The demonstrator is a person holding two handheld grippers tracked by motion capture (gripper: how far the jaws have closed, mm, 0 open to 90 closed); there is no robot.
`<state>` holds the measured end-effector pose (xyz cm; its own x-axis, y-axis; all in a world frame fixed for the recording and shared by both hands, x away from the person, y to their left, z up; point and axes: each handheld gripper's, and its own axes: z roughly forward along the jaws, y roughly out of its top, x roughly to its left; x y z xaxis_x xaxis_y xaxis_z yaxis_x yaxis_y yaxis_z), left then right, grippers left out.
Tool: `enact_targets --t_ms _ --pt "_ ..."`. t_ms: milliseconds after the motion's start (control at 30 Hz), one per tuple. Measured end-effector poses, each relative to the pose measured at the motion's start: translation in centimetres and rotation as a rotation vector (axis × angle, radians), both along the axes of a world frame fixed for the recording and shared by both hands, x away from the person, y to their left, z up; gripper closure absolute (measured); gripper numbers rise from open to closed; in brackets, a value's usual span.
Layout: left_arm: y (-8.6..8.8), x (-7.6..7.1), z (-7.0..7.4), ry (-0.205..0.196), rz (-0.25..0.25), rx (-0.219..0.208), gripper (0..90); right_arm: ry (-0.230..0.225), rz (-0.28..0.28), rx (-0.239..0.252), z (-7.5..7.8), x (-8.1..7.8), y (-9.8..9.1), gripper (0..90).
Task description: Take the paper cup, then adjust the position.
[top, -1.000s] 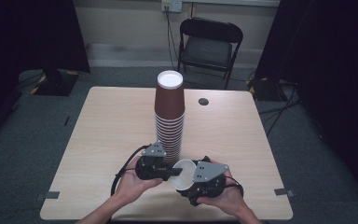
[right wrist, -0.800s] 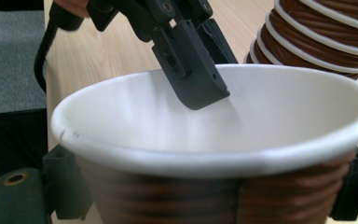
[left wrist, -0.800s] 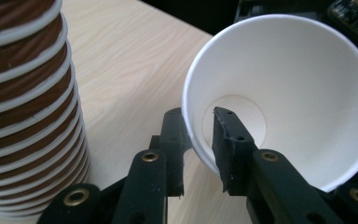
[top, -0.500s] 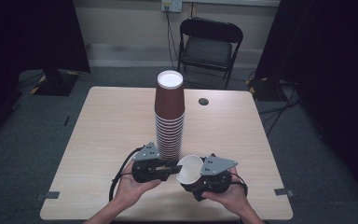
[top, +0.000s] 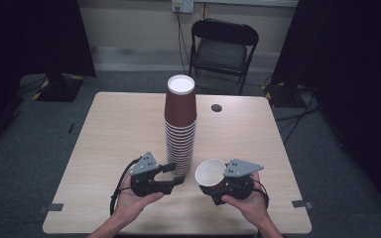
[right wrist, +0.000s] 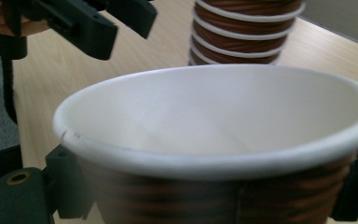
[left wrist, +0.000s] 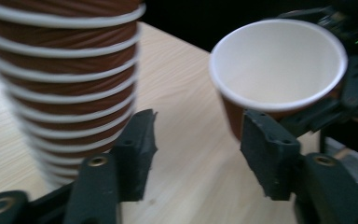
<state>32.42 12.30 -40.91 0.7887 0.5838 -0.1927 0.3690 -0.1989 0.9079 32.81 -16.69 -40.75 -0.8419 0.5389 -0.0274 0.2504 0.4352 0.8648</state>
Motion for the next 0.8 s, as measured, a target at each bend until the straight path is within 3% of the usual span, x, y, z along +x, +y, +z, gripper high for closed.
enact_targets --t_ms 300,367,567,800 --pt "2.4 -0.2 -0.2 -0.001 0.067 0.045 26.6 0.043 -0.131 0.067 -0.2 1.5 -2.6 11.7" --pt "2.8 -0.3 0.0 -0.03 0.084 0.06 22.0 0.046 -0.15 0.084 -0.2 1.8 -3.1 11.7" --pt "3.8 -0.5 -0.9 -0.057 0.114 0.11 18.3 0.052 -0.208 0.097 -0.3 2.7 -4.0 11.7" --pt "5.2 -0.4 -1.9 -0.036 0.162 0.125 16.4 0.048 -0.264 0.115 -0.6 3.6 -4.4 11.6"
